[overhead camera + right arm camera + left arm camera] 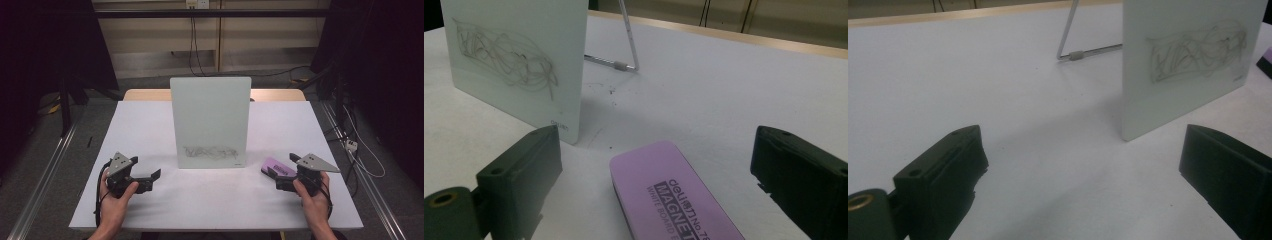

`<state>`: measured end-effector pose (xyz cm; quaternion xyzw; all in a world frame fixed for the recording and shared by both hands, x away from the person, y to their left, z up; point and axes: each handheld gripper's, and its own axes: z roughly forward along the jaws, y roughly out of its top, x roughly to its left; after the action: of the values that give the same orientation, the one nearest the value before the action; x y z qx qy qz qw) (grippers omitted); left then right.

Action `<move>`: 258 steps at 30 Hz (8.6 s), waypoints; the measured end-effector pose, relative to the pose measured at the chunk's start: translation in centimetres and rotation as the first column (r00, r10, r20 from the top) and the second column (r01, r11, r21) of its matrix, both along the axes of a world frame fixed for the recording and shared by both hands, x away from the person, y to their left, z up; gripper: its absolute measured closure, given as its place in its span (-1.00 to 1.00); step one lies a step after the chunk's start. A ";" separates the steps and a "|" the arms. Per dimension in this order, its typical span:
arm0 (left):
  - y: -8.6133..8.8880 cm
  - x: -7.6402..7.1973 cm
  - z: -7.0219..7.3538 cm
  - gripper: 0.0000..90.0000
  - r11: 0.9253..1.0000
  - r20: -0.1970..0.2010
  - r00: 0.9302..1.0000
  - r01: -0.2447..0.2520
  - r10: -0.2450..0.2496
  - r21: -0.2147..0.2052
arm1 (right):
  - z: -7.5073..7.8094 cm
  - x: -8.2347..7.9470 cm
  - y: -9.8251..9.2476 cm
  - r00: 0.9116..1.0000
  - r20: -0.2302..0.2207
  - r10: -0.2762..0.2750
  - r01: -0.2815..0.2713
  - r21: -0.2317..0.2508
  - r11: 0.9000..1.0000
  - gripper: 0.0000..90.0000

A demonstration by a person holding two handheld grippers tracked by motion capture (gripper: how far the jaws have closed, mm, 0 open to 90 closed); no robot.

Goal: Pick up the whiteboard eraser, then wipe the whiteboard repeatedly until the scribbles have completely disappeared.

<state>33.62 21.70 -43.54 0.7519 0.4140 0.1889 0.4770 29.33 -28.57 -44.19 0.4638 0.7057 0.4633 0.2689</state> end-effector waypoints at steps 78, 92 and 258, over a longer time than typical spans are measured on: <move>0.2 0.6 -0.8 -0.89 0.999 -0.030 0.999 0.025 -0.024 0.033 | 2.7 5.9 -1.3 0.870 -0.429 0.242 -0.343 -0.176 0.923 -0.64; 0.2 0.5 -0.8 -0.89 0.999 -0.030 0.999 0.027 -0.025 0.035 | 2.7 5.8 -0.7 0.819 -0.523 0.235 -0.418 -0.264 0.869 -0.45; 0.2 0.4 -1.1 -0.89 0.997 -0.042 0.999 0.036 -0.034 0.066 | 2.0 6.9 12.5 0.835 -0.176 0.521 -0.547 -0.362 0.755 -0.06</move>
<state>33.98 21.91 -44.63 0.7783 0.4039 0.1787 0.4464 36.19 -16.11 -42.21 0.1933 0.8957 0.3521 0.1909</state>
